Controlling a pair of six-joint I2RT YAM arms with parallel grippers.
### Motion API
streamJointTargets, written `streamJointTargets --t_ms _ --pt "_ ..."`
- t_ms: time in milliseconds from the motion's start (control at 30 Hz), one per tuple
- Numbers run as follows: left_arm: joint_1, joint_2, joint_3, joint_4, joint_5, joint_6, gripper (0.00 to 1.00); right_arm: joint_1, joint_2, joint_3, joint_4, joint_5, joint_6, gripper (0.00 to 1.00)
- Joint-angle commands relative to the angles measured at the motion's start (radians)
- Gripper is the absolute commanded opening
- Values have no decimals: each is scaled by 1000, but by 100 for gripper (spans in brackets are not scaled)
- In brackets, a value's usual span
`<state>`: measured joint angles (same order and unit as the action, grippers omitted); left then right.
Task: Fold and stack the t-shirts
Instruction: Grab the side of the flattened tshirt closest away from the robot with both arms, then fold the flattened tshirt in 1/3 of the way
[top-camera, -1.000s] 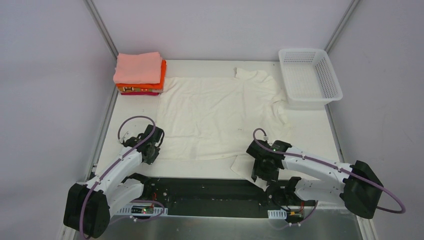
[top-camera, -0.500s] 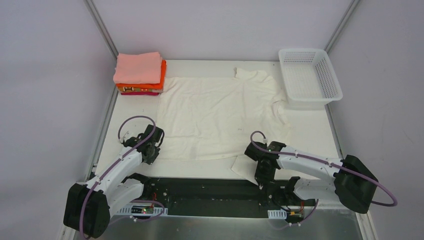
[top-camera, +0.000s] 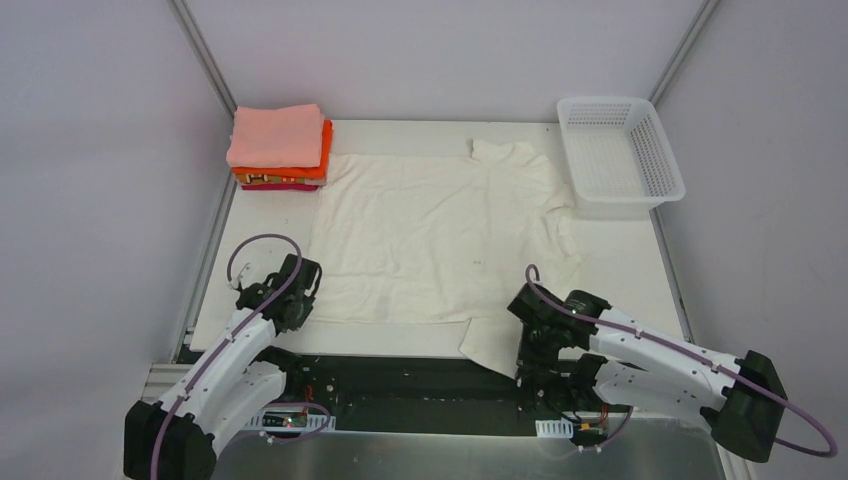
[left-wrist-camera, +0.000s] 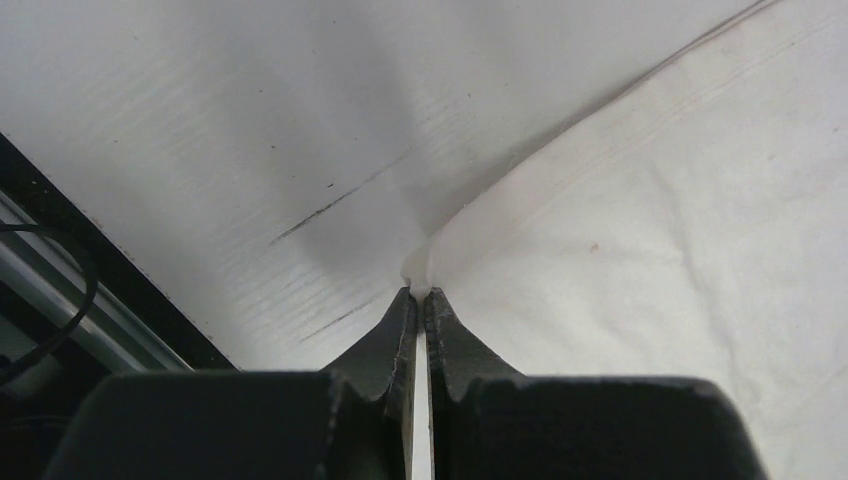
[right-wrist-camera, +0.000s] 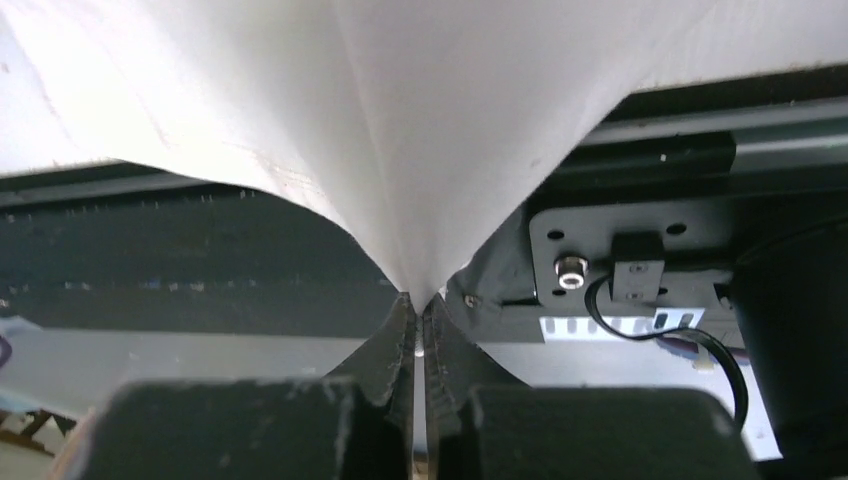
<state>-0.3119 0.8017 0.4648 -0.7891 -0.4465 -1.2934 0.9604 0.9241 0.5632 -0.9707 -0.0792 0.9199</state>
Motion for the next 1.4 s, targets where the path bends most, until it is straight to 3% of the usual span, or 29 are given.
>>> streamJointTargets --t_ms 0,233,400,567,800,1133,1367 --pt "18 -44 27 -83 -71 -12 0 10 -50 55 -134 -120 -45 0" --pt "37 -47 44 -115 -96 9 0 10 -39 61 -138 -205 -92 0" --pt "36 -10 93 -78 -61 54 0 -25 -9 164 -161 -49 -124 0" --pt "36 78 140 50 22 127 0 -187 14 290 -93 42 -229 0" --pt "39 230 267 122 -40 165 0 -395 91 400 63 109 -343 0" --pt "116 448 399 215 -7 214 0 -551 208 475 321 130 -451 0" --pt "159 538 437 284 12 246 0 -649 345 567 372 40 -513 0"
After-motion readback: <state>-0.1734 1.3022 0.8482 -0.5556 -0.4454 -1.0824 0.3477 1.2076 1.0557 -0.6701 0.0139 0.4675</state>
